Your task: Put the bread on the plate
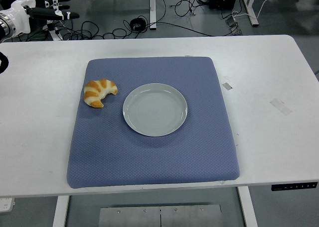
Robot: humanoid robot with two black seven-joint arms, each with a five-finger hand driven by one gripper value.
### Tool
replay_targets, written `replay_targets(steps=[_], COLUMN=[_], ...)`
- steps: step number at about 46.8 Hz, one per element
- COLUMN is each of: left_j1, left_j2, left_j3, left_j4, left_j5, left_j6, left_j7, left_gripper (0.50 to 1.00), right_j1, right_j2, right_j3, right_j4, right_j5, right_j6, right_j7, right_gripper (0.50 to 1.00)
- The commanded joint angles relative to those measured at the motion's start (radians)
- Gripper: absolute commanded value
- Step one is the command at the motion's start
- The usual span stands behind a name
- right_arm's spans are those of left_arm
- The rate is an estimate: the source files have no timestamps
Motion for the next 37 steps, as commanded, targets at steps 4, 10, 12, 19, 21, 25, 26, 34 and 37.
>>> replay_targets(steps=[4, 10, 12, 19, 21, 25, 26, 34, 37], left_j1=[-0.046, -0.077, -0.088, -0.108, -0.112, -0.112, -0.114, -0.115, -0.129], left_j2=[0.005, 0.012, 0.019, 0.068, 0.084, 0.104, 0.105, 0.117, 0.117], left_j3=[0.059, 0.102, 0.116, 0.125, 0.125, 0.127, 0.128, 0.145, 0.177], left_j4=[-0.057, -0.101, -0.124, -0.242, -0.274, -0.327, -0.337, -0.382, -0.387], left_j5=[0.025, 0.080, 0.112, 0.226, 0.241, 0.266, 0.272, 0.352, 0.360], left_j6=[0.009, 0.011, 0.011, 0.014, 0.014, 0.014, 0.014, 0.015, 0.017], left_j7=[0.000, -0.003, -0.003, 0.000, 0.000, 0.002, 0.004, 0.004, 0.004], left_gripper=[0.957, 0.954, 0.952, 0.951, 0.951, 0.951, 0.951, 0.951, 0.949], right_j1=[0.000, 0.000, 0.000, 0.000, 0.000, 0.000, 0.000, 0.000, 0.000], right_j2=[0.000, 0.000, 0.000, 0.000, 0.000, 0.000, 0.000, 0.000, 0.000], right_j3=[0.000, 0.000, 0.000, 0.000, 0.000, 0.000, 0.000, 0.000, 0.000], right_j4=[0.001, 0.001, 0.001, -0.001, 0.001, -0.001, 0.001, -0.001, 0.001], right_j5=[0.000, 0.000, 0.000, 0.000, 0.000, 0.000, 0.000, 0.000, 0.000], right_j6=[0.001, 0.001, 0.001, 0.001, -0.001, 0.001, 0.001, 0.001, 0.001], right_j7=[0.000, 0.000, 0.000, 0.000, 0.000, 0.000, 0.000, 0.000, 0.000], right_gripper=[1.000, 1.000, 1.000, 1.000, 1.000, 1.000, 1.000, 1.000, 1.000])
